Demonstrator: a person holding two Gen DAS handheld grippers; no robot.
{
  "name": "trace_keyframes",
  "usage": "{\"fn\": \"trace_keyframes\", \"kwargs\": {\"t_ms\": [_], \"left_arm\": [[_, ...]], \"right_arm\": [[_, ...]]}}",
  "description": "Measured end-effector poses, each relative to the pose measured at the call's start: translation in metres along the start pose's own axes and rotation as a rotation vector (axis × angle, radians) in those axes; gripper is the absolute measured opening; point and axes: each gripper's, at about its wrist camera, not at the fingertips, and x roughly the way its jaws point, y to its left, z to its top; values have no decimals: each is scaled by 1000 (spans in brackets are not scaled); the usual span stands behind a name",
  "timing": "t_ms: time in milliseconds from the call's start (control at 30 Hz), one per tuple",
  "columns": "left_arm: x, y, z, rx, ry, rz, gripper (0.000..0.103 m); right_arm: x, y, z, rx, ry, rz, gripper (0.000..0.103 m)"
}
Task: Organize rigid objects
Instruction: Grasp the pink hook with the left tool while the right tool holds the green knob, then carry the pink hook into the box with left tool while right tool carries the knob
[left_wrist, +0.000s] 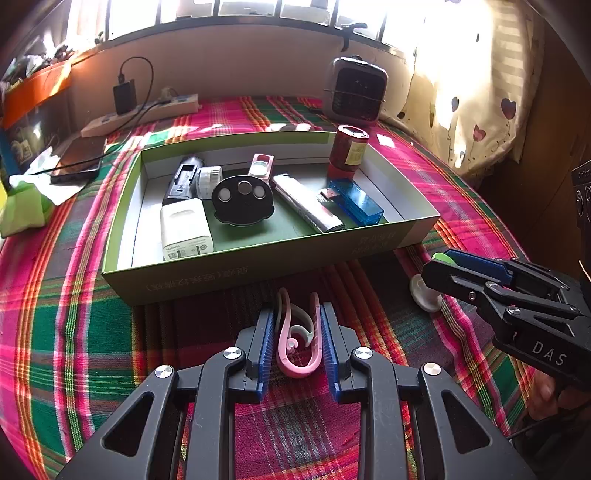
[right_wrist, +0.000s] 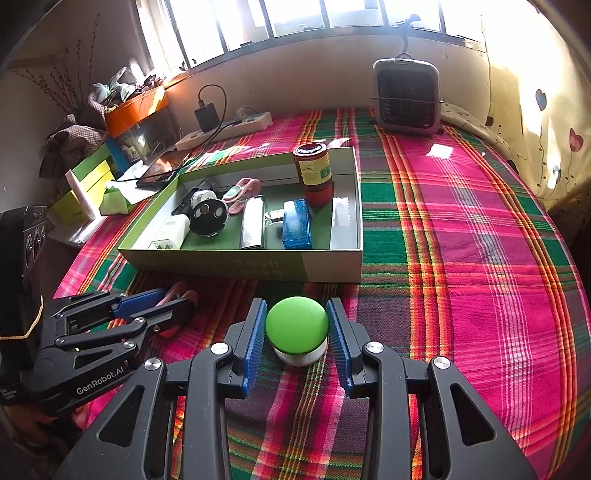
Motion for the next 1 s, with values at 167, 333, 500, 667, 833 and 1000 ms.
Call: {"fn": "trace_keyframes", "kwargs": {"t_ms": [167,333,500,667,833,1000], "left_arm": [[-1,1,1,-6,2,-6,23],[-3,0,1,-9,1,-15,23],[-9,0,5,-10,-14,-26,23],[-18,2,11,-16,-31,-39,23],[-24,6,20,-23,-48,-49,23],[-30,16,34,-31,-72,-49,23]], "right_arm": [[0,0,0,0,1,0,35],[-1,0,0,-1,0,1,35],[-4,1,2,-3,-8,5,35],[-10,4,7,-9,-21,9,35],[-14,6,16,-15,-35,22,35],[-17,11,28,-26,-56,35,35]]}}
